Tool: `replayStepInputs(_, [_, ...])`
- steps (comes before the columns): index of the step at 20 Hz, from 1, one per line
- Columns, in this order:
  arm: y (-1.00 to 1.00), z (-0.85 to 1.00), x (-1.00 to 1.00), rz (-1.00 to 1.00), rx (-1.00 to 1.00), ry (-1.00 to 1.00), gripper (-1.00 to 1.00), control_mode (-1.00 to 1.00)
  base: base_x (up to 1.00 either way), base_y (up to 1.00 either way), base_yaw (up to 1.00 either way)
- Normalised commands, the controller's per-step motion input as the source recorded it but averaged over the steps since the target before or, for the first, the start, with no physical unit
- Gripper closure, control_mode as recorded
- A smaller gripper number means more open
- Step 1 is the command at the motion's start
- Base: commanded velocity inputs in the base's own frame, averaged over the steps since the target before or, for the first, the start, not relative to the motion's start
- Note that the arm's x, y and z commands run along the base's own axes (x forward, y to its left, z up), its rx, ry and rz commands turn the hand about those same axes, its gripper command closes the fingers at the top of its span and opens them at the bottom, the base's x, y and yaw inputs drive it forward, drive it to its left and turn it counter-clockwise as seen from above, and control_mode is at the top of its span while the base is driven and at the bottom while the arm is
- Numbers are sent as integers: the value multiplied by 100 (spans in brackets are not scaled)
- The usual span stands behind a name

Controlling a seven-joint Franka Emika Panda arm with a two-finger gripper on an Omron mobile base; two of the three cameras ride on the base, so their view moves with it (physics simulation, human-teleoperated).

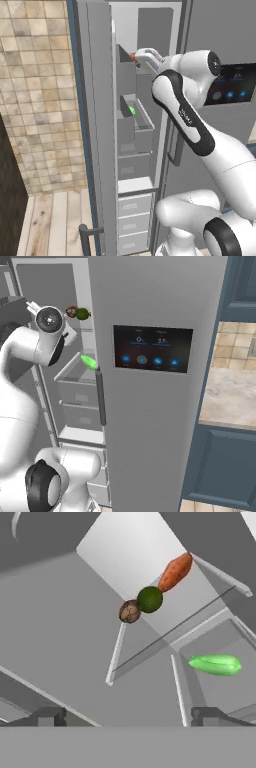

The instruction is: Take the corn and lime from the second highest rack and move them to the highest rack where the potato and sweet potato are located, to maximize freezer space. Close the freezer door after rearranging.

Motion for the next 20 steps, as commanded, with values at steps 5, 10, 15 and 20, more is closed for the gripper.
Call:
replayStepInputs(5, [33, 1, 6, 20, 11, 21, -100, -100, 0, 0, 0])
replayStepInputs(10, [46, 0, 8, 18, 7, 21, -100, -100, 0, 0, 0])
replayStepInputs(15, [70, 0, -2, 17, 1, 12, -100, -100, 0, 0, 0])
replayStepInputs(20, [76, 0, -13, 14, 0, 6, -100, -100, 0, 0, 0])
